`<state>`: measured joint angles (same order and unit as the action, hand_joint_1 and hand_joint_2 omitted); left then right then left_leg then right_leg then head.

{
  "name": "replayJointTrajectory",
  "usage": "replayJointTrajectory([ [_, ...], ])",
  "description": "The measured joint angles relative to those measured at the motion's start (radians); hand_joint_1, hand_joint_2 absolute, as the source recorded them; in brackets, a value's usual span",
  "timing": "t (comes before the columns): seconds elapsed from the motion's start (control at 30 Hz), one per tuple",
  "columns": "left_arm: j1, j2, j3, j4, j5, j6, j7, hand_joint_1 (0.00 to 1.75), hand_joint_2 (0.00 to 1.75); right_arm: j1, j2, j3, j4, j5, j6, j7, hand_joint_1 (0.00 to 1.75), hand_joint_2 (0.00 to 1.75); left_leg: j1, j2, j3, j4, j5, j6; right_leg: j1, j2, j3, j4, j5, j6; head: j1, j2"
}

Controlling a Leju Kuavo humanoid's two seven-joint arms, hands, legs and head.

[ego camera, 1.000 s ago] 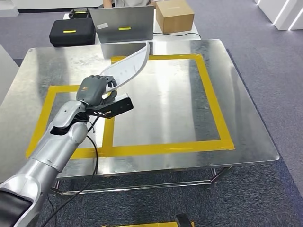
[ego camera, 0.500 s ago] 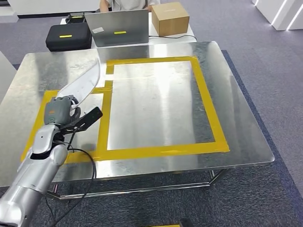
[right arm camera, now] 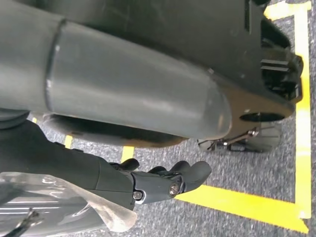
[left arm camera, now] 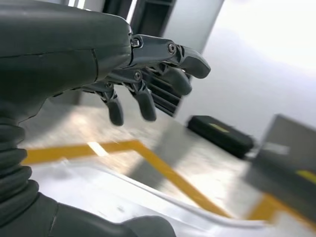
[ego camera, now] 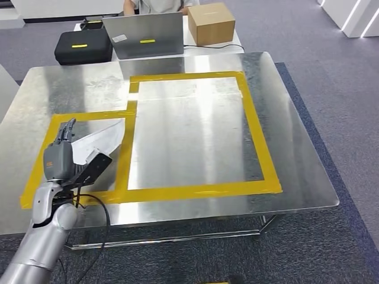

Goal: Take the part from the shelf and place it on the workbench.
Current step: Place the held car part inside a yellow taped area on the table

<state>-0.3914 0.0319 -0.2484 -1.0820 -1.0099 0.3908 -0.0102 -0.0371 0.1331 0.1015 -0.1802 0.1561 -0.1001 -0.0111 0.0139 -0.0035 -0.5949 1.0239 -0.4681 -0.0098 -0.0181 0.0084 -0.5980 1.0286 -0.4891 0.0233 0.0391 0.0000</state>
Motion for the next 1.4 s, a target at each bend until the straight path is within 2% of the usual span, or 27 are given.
replayJointTrajectory([
  [0.03,0.023,-0.009,0.004,-0.036,0.1,0.004,-0.083,0.0,0.0,0.001,0.0,0.0,0.0,0.004,-0.001,-0.003,0.0,0.0,0.001,0.0,-0.002,0.01,-0.011,-0.004,-0.001,-0.001,0.002,-0.001,0.002,-0.007,-0.001,0.0],
  [0.1,0.075,-0.03,0.008,-0.123,0.37,-0.037,-0.27,0.0,0.0,0.002,0.0,0.0,0.0,0.012,-0.001,-0.013,0.0,0.0,0.002,0.001,-0.03,0.085,-0.065,-0.01,-0.003,-0.003,0.005,-0.003,0.005,-0.018,-0.004,0.0],
  [0.17,0.136,-0.059,0.009,-0.225,0.681,-0.17,-0.419,0.0,0.0,0.002,0.0,0.0,0.0,0.021,0.003,-0.022,0.0,0.0,0.002,0.001,-0.081,0.218,-0.135,-0.012,-0.001,-0.004,0.005,-0.003,0.006,-0.022,-0.006,0.0],
  [0.2,0.169,-0.075,0.008,-0.281,0.84,-0.267,-0.474,0.0,0.0,0.003,0.0,0.0,0.0,0.026,0.006,-0.026,0.0,0.0,0.002,0.001,-0.098,0.266,-0.153,-0.011,0.0,-0.003,0.005,-0.003,0.005,-0.023,-0.006,0.0],
  [0.23,0.2,-0.092,0.007,-0.336,0.977,-0.364,-0.513,0.0,0.0,0.003,0.0,0.0,0.0,0.03,0.008,-0.03,0.0,0.0,0.002,0.001,-0.101,0.281,-0.152,-0.009,0.001,-0.002,0.005,-0.003,0.005,-0.023,-0.006,0.0],
  [0.27,0.227,-0.108,0.005,-0.39,1.089,-0.453,-0.544,0.0,0.0,0.003,0.0,0.0,0.0,0.035,0.011,-0.033,0.0,0.0,0.002,0.001,-0.086,0.258,-0.133,-0.004,0.003,-0.002,0.005,-0.002,0.005,-0.023,-0.006,0.0],
  [0.37,0.28,-0.142,-0.018,-0.533,1.228,-0.625,-0.603,0.0,0.0,0.002,0.0,0.0,0.0,0.044,0.015,-0.036,0.0,0.0,-0.005,0.001,0.012,0.069,-0.051,0.016,0.009,-0.002,0.005,-0.002,0.006,-0.02,-0.006,0.0],
  [0.4,0.292,-0.15,-0.032,-0.57,1.237,-0.659,-0.622,0.0,0.0,0.001,0.0,0.0,0.0,0.046,0.016,-0.037,0.0,0.0,-0.008,0.0,0.032,0.026,-0.039,0.021,0.01,-0.003,0.003,-0.001,0.008,-0.017,-0.006,0.0],
  [0.47,0.316,-0.16,-0.065,-0.622,1.216,-0.686,-0.652,0.0,0.0,0.0,0.001,0.0,0.0,0.049,0.014,-0.035,0.0,0.0,-0.013,0.0,0.04,0.003,-0.035,0.024,0.01,-0.006,0.001,-0.002,0.013,-0.006,-0.006,0.0],
  [0.53,0.338,-0.166,-0.099,-0.654,1.137,-0.664,-0.663,0.0,0.0,0.001,0.001,0.0,0.0,0.049,0.008,-0.033,0.0,0.0,-0.01,0.001,0.037,-0.006,-0.022,0.031,0.007,-0.008,-0.003,0.0,0.008,0.006,-0.006,0.0],
  [0.57,0.346,-0.168,-0.118,-0.664,1.084,-0.639,-0.664,0.0,0.0,0.001,0.001,0.0,0.0,0.047,0.005,-0.032,0.0,0.0,-0.008,0.002,0.034,-0.011,-0.014,0.038,0.007,-0.008,-0.011,0.016,-0.014,0.011,-0.004,0.0],
  [0.67,0.371,-0.17,-0.171,-0.675,0.958,-0.545,-0.665,0.0,0.0,0.001,0.002,0.0,0.0,0.044,0.001,-0.031,0.0,0.0,-0.005,0.006,0.009,-0.017,0.01,0.049,0.006,-0.008,-0.061,0.171,-0.137,0.021,0.004,0.0],
  [0.7,0.381,-0.168,-0.184,-0.673,0.936,-0.513,-0.665,0.0,0.0,0.002,0.002,0.0,0.0,0.043,0.001,-0.031,0.0,0.0,-0.006,0.008,-0.001,-0.016,0.018,0.049,0.006,-0.008,-0.073,0.225,-0.163,0.023,0.005,0.0],
  [0.73,0.392,-0.166,-0.194,-0.671,0.921,-0.483,-0.665,0.0,0.0,0.002,0.001,0.0,0.0,0.043,0.004,-0.03,0.0,0.0,-0.006,0.009,-0.012,-0.016,0.026,0.048,0.006,-0.008,-0.072,0.253,-0.169,0.026,0.005,0.0],
  [0.77,0.402,-0.162,-0.204,-0.669,0.912,-0.455,-0.665,0.0,0.0,0.002,0.001,0.0,0.0,0.043,0.007,-0.029,0.0,0.0,-0.006,0.009,-0.023,-0.015,0.034,0.045,0.006,-0.008,-0.054,0.246,-0.154,0.027,0.006,0.0],
  [0.83,0.419,-0.152,-0.218,-0.664,0.895,-0.394,-0.665,0.0,0.0,0.001,0.0,0.0,0.0,0.043,0.013,-0.029,0.0,0.0,-0.004,0.009,-0.043,-0.011,0.049,0.038,0.004,-0.008,0.034,0.136,-0.1,0.028,0.006,0.0],
  [0.9,0.434,-0.142,-0.226,-0.659,0.884,-0.343,-0.665,0.0,0.0,-0.001,0.0,-0.002,0.0,0.041,0.013,-0.028,0.0,0.0,-0.007,0.008,-0.057,-0.003,0.061,0.028,0.004,-0.006,0.128,0.001,-0.085,0.026,0.006,0.0],
  [0.93,0.441,-0.138,-0.227,-0.657,0.88,-0.325,-0.665,0.0,0.0,-0.002,0.0,-0.004,0.0,0.039,0.013,-0.027,0.0,0.0,-0.008,0.007,-0.061,0.0,0.067,0.022,0.005,-0.004,0.148,-0.035,-0.09,0.022,0.006,0.0],
  [1.03,0.462,-0.127,-0.226,-0.641,0.844,-0.281,-0.666,0.0,0.0,0.001,0.0,-0.011,0.0,0.033,0.011,-0.02,0.0,0.0,-0.005,0.007,-0.065,0.001,0.078,0.003,0.009,-0.005,0.136,-0.048,-0.084,-0.004,0.003,0.0],
  [1.1,0.475,-0.124,-0.215,-0.614,0.799,-0.244,-0.656,0.0,0.0,0.003,0.0,-0.017,0.0,0.029,0.008,-0.015,0.0,0.0,-0.003,0.006,-0.075,0.039,0.02,-0.007,0.007,-0.011,0.12,-0.049,-0.067,-0.022,-0.001,0.0],
  [1.17,0.485,-0.123,-0.196,-0.57,0.756,-0.203,-0.612,0.0,0.0,0.003,0.0,-0.024,0.0,0.025,0.006,-0.01,0.0,0.0,-0.002,0.006,-0.093,0.146,-0.086,-0.015,0.009,-0.014,0.103,-0.048,-0.048,-0.03,-0.006,0.0],
  [1.2,0.487,-0.123,-0.185,-0.54,0.73,-0.178,-0.571,0.0,0.0,0.004,0.0,-0.028,0.0,0.021,0.005,-0.007,0.0,0.0,-0.002,0.006,-0.1,0.208,-0.122,-0.017,0.01,-0.016,0.093,-0.046,-0.038,-0.032,-0.007,0.0],
  [1.23,0.489,-0.123,-0.172,-0.506,0.7,-0.15,-0.523,0.0,0.0,0.004,0.0,-0.032,0.0,0.018,0.004,-0.004,0.0,0.0,-0.002,0.006,-0.099,0.253,-0.136,-0.017,0.013,-0.016,0.083,-0.044,-0.029,-0.032,-0.007,0.0],
  [1.27,0.49,-0.123,-0.159,-0.467,0.672,-0.121,-0.479,0.0,0.0,0.004,0.0,-0.037,0.0,0.014,0.003,-0.002,0.0,0.0,-0.003,0.006,-0.085,0.267,-0.129,-0.015,0.015,-0.017,0.071,-0.041,-0.02,-0.032,-0.008,0.0],
  [1.3,0.49,-0.122,-0.144,-0.425,0.647,-0.091,-0.444,0.0,0.0,0.004,0.0,-0.041,0.0,0.011,0.003,0.0,0.0,0.0,-0.004,0.006,-0.056,0.241,-0.107,-0.009,0.018,-0.017,0.058,-0.038,-0.012,-0.032,-0.008,0.0],
  [1.33,0.489,-0.122,-0.129,-0.38,0.63,-0.065,-0.425,0.0,0.0,0.005,0.001,-0.045,0.0,0.009,0.003,0.001,0.0,0.0,-0.007,0.006,-0.011,0.182,-0.082,-0.001,0.02,-0.016,0.047,-0.035,-0.006,-0.032,-0.008,0.0],
  [1.4,0.483,-0.122,-0.094,-0.288,0.607,-0.027,-0.412,0.0,0.0,0.005,0.004,-0.052,0.0,0.009,0.003,0.002,0.0,0.0,-0.013,0.005,0.08,0.038,-0.061,0.022,0.025,-0.014,0.031,-0.031,0.007,-0.028,-0.007,0.0],
])
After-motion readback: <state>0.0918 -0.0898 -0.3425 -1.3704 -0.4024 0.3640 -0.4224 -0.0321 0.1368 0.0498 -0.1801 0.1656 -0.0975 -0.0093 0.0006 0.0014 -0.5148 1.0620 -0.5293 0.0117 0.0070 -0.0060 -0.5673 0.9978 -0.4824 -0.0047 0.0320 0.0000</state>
